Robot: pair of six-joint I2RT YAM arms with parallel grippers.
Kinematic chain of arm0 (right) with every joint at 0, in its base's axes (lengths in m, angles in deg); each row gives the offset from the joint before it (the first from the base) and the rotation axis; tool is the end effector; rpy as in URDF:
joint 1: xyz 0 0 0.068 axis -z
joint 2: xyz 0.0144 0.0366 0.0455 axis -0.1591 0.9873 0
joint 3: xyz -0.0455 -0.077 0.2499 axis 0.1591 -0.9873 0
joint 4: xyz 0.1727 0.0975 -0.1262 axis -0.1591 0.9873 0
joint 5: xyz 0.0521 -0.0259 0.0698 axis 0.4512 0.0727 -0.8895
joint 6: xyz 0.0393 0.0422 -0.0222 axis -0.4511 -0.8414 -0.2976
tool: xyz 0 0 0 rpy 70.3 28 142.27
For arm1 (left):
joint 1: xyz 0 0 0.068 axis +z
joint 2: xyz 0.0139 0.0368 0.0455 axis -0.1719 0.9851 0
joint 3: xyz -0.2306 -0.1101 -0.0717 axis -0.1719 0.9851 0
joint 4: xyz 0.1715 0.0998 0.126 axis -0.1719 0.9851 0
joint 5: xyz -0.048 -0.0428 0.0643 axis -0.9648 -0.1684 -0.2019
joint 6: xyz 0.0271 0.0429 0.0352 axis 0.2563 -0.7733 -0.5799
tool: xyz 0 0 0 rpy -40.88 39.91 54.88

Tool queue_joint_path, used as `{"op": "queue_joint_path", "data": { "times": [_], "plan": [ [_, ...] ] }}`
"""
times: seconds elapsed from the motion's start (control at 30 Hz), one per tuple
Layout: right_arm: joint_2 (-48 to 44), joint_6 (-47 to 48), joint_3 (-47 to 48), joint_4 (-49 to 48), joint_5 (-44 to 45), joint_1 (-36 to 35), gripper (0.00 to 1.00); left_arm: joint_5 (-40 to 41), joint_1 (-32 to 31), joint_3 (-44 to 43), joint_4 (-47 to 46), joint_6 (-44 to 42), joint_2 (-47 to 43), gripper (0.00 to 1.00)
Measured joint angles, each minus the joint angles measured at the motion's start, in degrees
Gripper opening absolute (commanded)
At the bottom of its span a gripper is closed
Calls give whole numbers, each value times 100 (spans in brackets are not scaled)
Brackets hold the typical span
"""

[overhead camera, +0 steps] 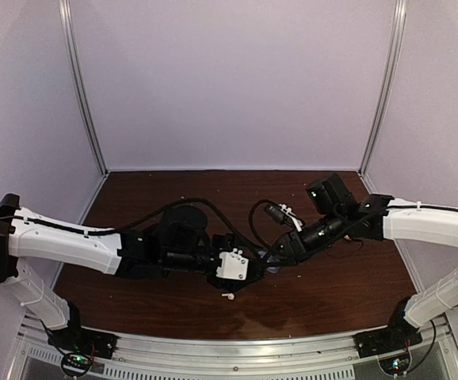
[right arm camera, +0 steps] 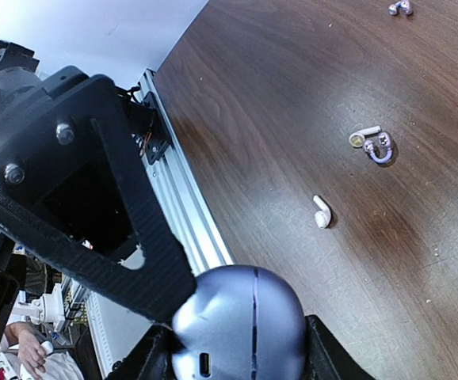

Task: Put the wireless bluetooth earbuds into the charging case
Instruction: Pass from the right arm to the left

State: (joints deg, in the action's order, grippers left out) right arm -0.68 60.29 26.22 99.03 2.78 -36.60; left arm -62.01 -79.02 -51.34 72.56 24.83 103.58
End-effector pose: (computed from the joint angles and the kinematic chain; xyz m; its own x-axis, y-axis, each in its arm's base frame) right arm 0.1557 0.2084 0.2594 -0.7711 -0.4298 -0.4698 -0.6105 0.2892 0.7374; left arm 0.1121 -0.3128 0.2524 0.5387 0.4265 -0.7265 0.8210 -0.0723 0.5663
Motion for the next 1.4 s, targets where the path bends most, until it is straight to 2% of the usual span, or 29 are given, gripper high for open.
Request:
{"op": "queue_joint_path", "data": {
  "times": [0.37,0.63,0.7,0.9,1.03,1.2,1.4],
  "plan": [
    [125,61,155,155,-33,-310,41,72,-17,-157,37,-151,225,49],
    [125,48,225,258,-98,-313,48,61,-37,-203,160,-256,227,30],
    [125,9,258,339,-98,-310,51,68,-44,-203,164,-310,227,27],
    [125,131,385,446,-59,-313,82,59,-46,-201,103,-87,214,18],
    [-42,356,575,428,103,-267,97,52,-46,-114,-48,170,94,18],
    [-719,463,627,168,350,-133,100,-103,22,70,-391,586,-223,18],
    [-1757,643,531,-798,815,-70,99,-758,496,155,-1029,1528,-584,18]
  ]
}}
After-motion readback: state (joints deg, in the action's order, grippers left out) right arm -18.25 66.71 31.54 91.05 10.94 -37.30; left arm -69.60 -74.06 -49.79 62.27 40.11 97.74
